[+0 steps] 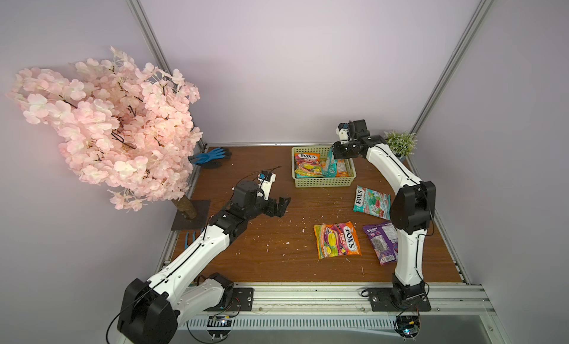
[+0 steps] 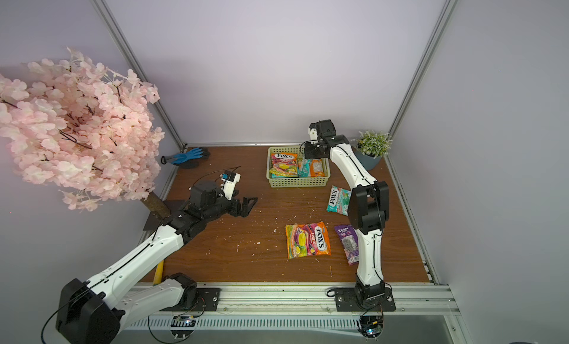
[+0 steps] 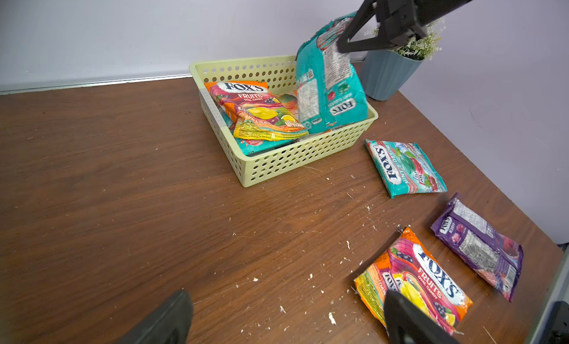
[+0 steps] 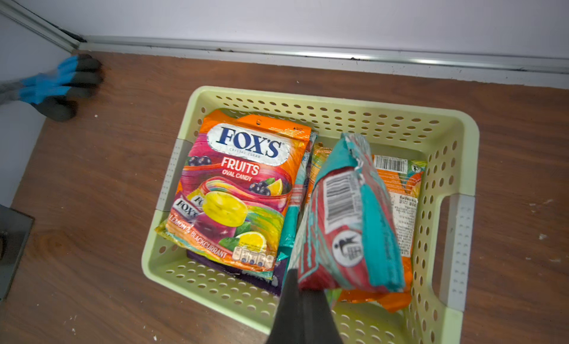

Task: Put the candies in the basket
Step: Place the candy in the basket.

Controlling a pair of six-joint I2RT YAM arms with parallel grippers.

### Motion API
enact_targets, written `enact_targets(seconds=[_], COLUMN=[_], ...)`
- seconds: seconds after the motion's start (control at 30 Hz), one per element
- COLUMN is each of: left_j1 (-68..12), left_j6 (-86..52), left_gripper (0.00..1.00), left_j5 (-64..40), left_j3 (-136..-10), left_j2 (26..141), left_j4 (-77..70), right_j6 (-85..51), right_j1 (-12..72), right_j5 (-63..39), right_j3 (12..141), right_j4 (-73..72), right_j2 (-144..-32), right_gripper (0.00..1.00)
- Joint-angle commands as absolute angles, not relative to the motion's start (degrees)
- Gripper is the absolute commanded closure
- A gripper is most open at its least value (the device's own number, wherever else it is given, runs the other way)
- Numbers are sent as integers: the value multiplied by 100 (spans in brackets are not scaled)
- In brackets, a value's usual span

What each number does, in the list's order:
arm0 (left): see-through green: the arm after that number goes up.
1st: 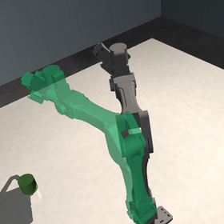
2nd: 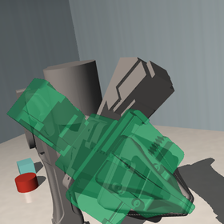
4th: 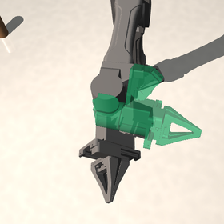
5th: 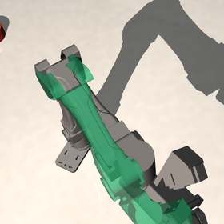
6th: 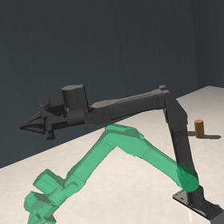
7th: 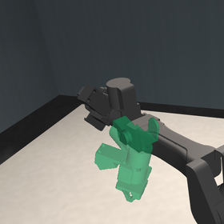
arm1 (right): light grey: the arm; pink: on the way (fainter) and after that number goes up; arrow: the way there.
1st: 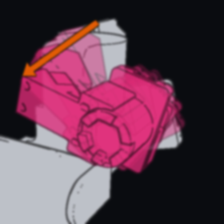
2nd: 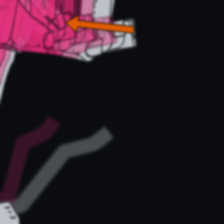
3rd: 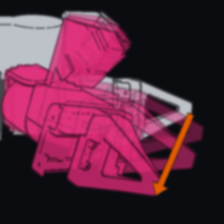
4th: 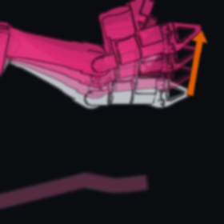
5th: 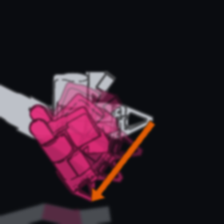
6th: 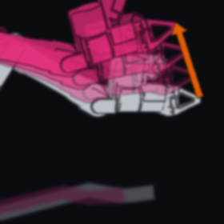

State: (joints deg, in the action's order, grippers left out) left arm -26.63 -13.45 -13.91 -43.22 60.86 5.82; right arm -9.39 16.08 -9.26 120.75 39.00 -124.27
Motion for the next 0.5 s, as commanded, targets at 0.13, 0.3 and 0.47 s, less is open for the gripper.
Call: enact_targets(seconds=[0.13, 0.3, 0.47], left_j1=[-2711, -2710, -2715], left_j6=[-1250, -1248, -1258], left_gripper=[0, 0, 0], left_j5=[-1458, -1473, -1498], left_j3=[-4314, -4291, -4292], left_j2=[6056, 6099, 6152], left_j4=[606, 582, 590], right_j6=[-459, -570, -648], right_j1=[1491, 1464, 1463], right_j5=[-995, -239, 72], right_j3=[14578, 14776, 14447], right_j4=[5657, 5585, 5449], right_j2=[-14032, -14292, -14274], right_gripper=[100, 98, 98])
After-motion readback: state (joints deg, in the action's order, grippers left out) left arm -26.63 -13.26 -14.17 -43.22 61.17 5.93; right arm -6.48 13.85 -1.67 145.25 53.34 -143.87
